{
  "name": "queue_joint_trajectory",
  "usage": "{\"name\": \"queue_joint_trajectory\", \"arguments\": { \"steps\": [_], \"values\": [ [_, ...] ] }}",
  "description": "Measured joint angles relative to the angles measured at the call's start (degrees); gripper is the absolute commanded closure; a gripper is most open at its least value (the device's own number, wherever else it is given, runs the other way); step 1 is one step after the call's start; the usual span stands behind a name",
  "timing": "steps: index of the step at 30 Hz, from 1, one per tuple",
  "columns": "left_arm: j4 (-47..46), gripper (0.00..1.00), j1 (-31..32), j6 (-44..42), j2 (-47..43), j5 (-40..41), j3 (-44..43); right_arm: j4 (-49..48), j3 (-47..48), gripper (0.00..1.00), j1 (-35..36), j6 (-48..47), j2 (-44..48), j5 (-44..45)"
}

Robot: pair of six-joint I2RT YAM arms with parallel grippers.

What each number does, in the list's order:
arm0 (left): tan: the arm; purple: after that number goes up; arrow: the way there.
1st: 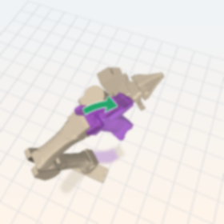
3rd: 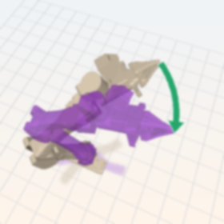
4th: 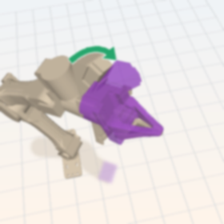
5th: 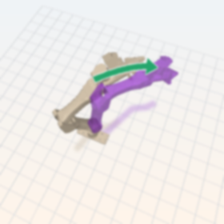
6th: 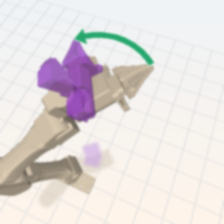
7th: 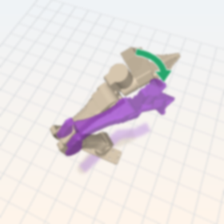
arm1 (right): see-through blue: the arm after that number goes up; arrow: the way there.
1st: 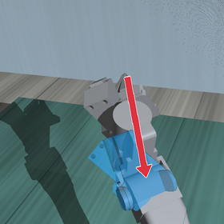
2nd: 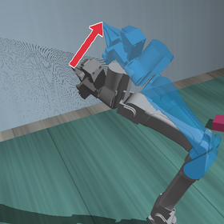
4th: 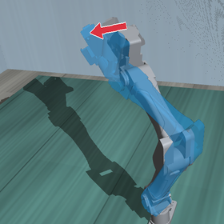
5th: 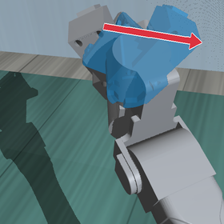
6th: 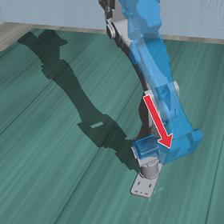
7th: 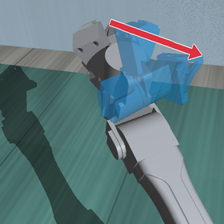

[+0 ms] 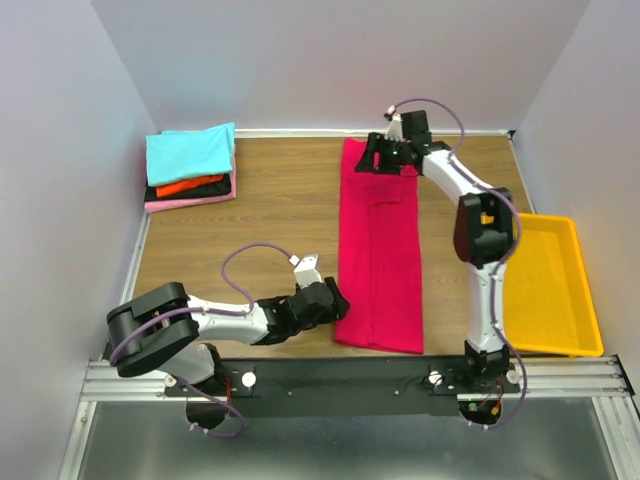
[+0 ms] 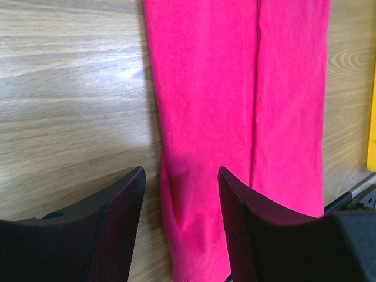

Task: Fold and stack the t-shirts
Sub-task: Fold the tshirt

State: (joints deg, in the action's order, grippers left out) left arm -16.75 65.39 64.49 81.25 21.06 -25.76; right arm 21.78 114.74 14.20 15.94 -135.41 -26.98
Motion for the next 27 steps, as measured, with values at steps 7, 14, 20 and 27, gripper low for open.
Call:
{"name": "queue_joint_trajectory", "arguments": {
  "steps": [7,14,20,27],
  "values": [
    [2.6,0.39,0.3,-1.3,-4.1,-0.1,2.0,-6.7,-23.5,0.23,1.3,1.2,21.3,6.0],
    [3.7,0.39,0.4,-3.8,-8.9,-0.1,2.2,-11.6,-41.0,0.24,6.6,3.3,26.3,13.2],
    [4.9,0.38,0.4,-7.2,-9.9,-0.4,1.9,-11.9,-44.9,0.25,9.5,4.0,25.3,17.9],
    [7.0,0.37,0.4,-9.9,-11.1,-0.4,1.1,-14.3,-44.1,0.25,10.0,4.0,23.7,21.1]
  ]
}}
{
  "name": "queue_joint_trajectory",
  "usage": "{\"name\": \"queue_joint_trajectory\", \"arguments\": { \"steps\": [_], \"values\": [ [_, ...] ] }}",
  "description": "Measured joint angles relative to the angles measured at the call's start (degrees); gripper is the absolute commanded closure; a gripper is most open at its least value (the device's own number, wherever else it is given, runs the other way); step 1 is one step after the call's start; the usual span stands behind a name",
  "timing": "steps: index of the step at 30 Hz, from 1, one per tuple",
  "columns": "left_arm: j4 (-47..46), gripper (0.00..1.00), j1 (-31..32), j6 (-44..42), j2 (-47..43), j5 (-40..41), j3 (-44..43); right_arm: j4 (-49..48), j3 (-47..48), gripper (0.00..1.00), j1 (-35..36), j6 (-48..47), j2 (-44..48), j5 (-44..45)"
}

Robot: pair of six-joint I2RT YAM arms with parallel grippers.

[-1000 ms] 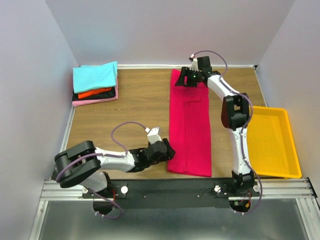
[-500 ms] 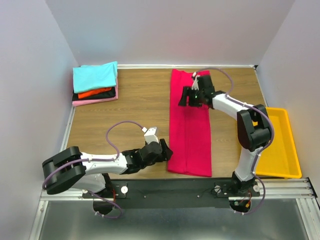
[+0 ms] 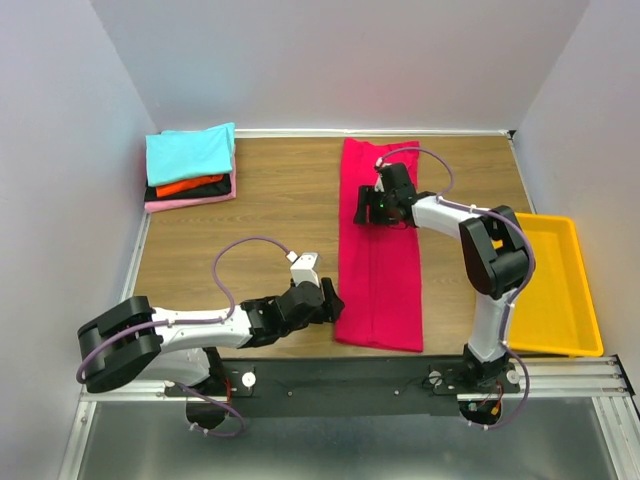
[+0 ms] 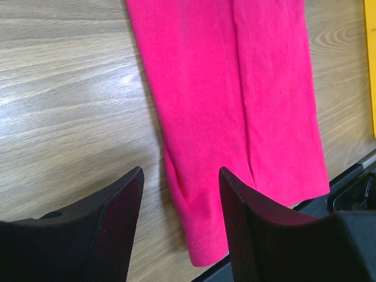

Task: Fold and stack the t-shirts
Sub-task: Fold the tshirt

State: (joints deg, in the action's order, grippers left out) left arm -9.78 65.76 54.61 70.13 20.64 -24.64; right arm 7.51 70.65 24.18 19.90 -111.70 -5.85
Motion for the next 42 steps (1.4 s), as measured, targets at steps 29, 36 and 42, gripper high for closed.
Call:
{"name": "queue_joint_trajectory", "arguments": {
  "steps": [29,36,42],
  "values": [
    [1.6,0.39,-0.5,-0.8,-1.2,-2.0,1.2,-1.2,-8.9,0.26,3.3,3.3,16.5,1.7],
    [-0.1,0.4,-0.5,-1.2,-2.6,-3.7,2.7,-0.7,-25.9,0.31,5.2,9.6,32.5,6.8],
    [-0.4,0.4,-0.5,-2.5,-0.5,-4.8,2.6,9.3,-36.8,0.36,7.8,15.1,43.1,12.0]
  ]
}}
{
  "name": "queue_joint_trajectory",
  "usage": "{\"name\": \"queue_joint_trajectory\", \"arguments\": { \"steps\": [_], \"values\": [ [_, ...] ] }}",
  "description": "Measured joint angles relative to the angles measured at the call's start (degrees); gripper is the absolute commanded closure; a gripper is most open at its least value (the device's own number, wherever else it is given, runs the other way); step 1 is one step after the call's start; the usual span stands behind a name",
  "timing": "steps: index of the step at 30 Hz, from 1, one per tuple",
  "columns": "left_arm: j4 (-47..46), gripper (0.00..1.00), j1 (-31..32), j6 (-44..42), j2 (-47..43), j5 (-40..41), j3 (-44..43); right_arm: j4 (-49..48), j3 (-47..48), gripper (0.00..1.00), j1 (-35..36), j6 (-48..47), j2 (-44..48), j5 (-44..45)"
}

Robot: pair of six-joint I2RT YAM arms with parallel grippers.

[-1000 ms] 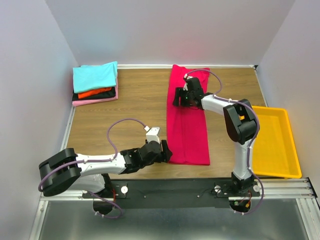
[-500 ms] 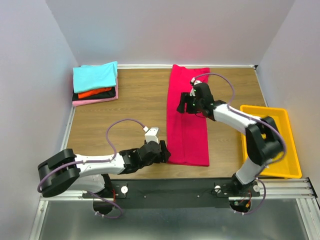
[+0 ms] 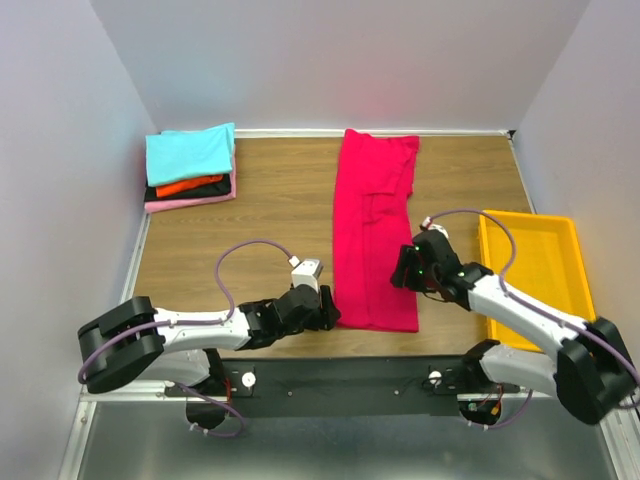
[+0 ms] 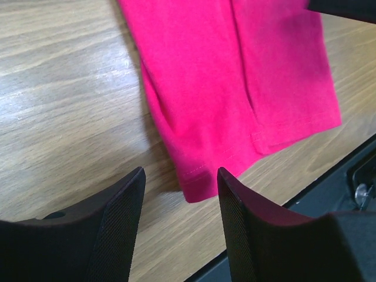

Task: Fold and stack the t-shirts
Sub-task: Fold the tshirt

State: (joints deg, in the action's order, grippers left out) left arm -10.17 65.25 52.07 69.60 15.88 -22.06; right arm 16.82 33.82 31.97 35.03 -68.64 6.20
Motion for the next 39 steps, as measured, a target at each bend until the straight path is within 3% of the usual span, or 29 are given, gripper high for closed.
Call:
{"name": "queue_joint_trajectory", "arguments": {
  "steps": [6,19,26,39],
  "values": [
    [-1.5,0.4,-0.2,-0.7,2.7,-1.9,0.0,8.1,-1.6,0.38,0.4,5.5,9.4,3.3],
    [-5.1,0.45,-1.5,-1.6,5.7,-4.4,0.0,17.4,-2.6,0.41,6.0,14.8,7.5,5.4],
    [-5.2,0.48,-4.2,-3.2,4.7,-5.6,0.0,23.2,-5.0,0.43,7.7,20.2,12.2,5.8],
    [-8.6,0.55,-4.8,-3.8,4.8,-10.1,2.4,26.8,-8.7,0.56,9.6,24.4,16.3,4.9]
  ]
}}
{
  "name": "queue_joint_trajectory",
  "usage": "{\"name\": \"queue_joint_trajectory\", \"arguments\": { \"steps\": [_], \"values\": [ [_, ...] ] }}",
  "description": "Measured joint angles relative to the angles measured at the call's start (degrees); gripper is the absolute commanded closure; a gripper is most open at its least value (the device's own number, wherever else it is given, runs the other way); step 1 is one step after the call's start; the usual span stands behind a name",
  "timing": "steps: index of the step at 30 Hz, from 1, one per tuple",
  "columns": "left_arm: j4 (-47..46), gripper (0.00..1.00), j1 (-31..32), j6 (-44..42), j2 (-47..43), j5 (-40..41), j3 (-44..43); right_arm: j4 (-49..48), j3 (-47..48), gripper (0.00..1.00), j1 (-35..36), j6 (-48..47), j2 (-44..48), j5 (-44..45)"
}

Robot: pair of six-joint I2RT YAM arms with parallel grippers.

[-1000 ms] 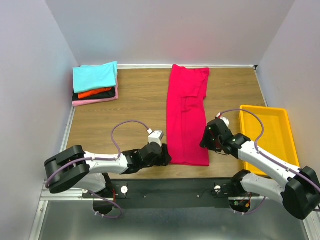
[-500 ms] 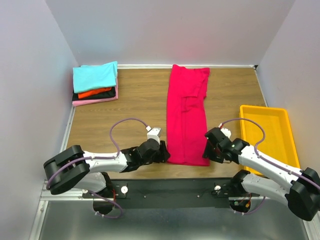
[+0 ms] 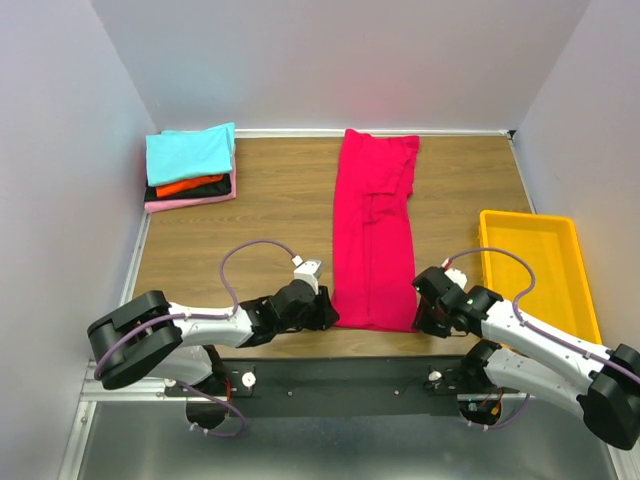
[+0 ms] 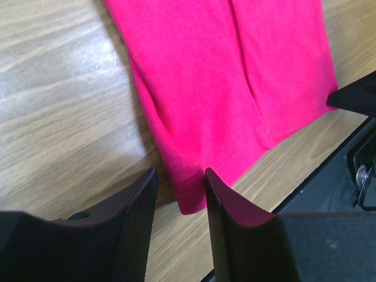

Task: Fold and stack the t-shirts
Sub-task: Fold the tshirt

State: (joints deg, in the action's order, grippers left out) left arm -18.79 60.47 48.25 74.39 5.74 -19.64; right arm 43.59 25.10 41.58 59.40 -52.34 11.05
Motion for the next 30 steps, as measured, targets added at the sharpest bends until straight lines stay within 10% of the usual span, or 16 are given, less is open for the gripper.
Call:
{"name": "queue_joint_trajectory", "arguments": {
  "steps": [12,20,30],
  "values": [
    [-4.7,0.68,0.0,1.3,2.1,-1.9,1.6,-2.8,-0.9,0.73,0.4,0.0,-0.5,-0.6],
    [-5.8,1.0,-0.1,1.9,3.4,-2.8,1.7,-5.7,-1.4,0.93,0.5,-0.6,-1.2,-1.3],
    [-4.8,1.0,-0.1,2.1,-0.2,-3.6,3.2,-6.4,-1.3,0.99,0.7,-2.0,-1.2,-1.6]
  ]
}}
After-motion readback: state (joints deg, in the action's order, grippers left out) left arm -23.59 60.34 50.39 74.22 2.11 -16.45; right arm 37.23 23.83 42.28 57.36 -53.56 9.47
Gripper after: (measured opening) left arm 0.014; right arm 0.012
